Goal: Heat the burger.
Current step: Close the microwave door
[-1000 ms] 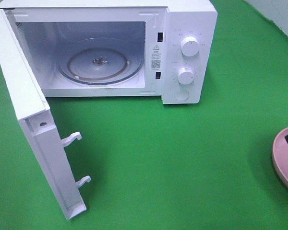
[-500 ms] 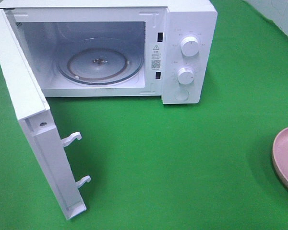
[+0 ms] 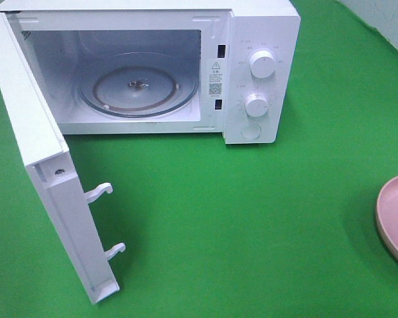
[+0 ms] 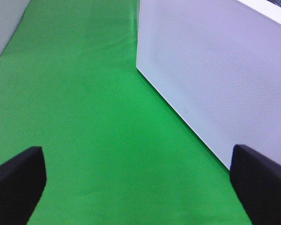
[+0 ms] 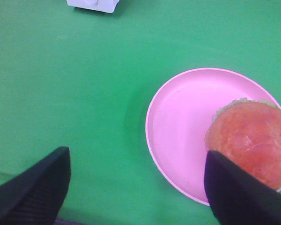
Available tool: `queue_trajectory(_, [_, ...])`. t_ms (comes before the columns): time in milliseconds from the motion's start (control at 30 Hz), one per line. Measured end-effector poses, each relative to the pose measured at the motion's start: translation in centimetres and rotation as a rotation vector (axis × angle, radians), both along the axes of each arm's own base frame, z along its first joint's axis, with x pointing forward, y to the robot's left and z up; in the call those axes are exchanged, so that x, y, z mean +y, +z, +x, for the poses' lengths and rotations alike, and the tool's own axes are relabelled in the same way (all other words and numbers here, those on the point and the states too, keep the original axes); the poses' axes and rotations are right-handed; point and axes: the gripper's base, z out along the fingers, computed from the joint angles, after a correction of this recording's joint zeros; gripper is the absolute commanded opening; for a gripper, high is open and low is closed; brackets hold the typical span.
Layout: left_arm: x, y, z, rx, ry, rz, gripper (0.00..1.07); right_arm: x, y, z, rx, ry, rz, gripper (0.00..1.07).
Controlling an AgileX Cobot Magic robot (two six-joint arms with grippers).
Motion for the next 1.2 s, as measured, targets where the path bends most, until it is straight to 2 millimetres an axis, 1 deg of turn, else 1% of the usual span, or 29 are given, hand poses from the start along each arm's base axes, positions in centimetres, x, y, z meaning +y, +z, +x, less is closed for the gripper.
queue_trajectory(33, [0.0, 0.0, 0.0, 0.000, 0.000, 0.000, 1.00, 0.0, 0.0, 0.0, 0.000, 0.000, 0.000, 0.76])
queue_trajectory(100, [0.0, 0.0, 0.0, 0.000, 0.000, 0.000, 1.00, -0.3, 0.2, -1.0, -0.060, -0.036, 0.016, 0.76])
queue_trajectory(133, [0.0, 0.0, 0.0, 0.000, 0.000, 0.000, 1.00, -0.3, 0.2, -1.0, -0.060, -0.036, 0.016, 0.76])
queue_trajectory(167, [0.0, 0.0, 0.0, 0.000, 0.000, 0.000, 1.00, -0.4, 0.1, -1.5, -0.095, -0.057, 0.016, 0.76])
queue_trajectory(267, [0.0, 0.0, 0.0, 0.000, 0.000, 0.000, 1.00, -0.5, 0.2, -1.8, -0.114, -0.069, 0.018, 0.76])
queue_trajectory(300, [0.0, 0.0, 0.0, 0.000, 0.000, 0.000, 1.00, -0.6, 0.2, -2.4, -0.150, -0.089, 0.023, 0.76])
queue_trajectory(400, [0.0, 0.0, 0.0, 0.000, 0.000, 0.000, 1.00, -0.7, 0.3, -2.9, -0.186, -0.107, 0.028, 0.76])
queue_trajectory(467, [0.0, 0.0, 0.0, 0.000, 0.000, 0.000, 1.00, -0.8, 0.3, -4.0, -0.253, -0.127, 0.045, 0.76])
queue_trajectory(1200, [0.0, 0.0, 0.0, 0.000, 0.000, 0.000, 1.00, -0.8, 0.3, -4.2, -0.262, -0.116, 0.038, 0.76])
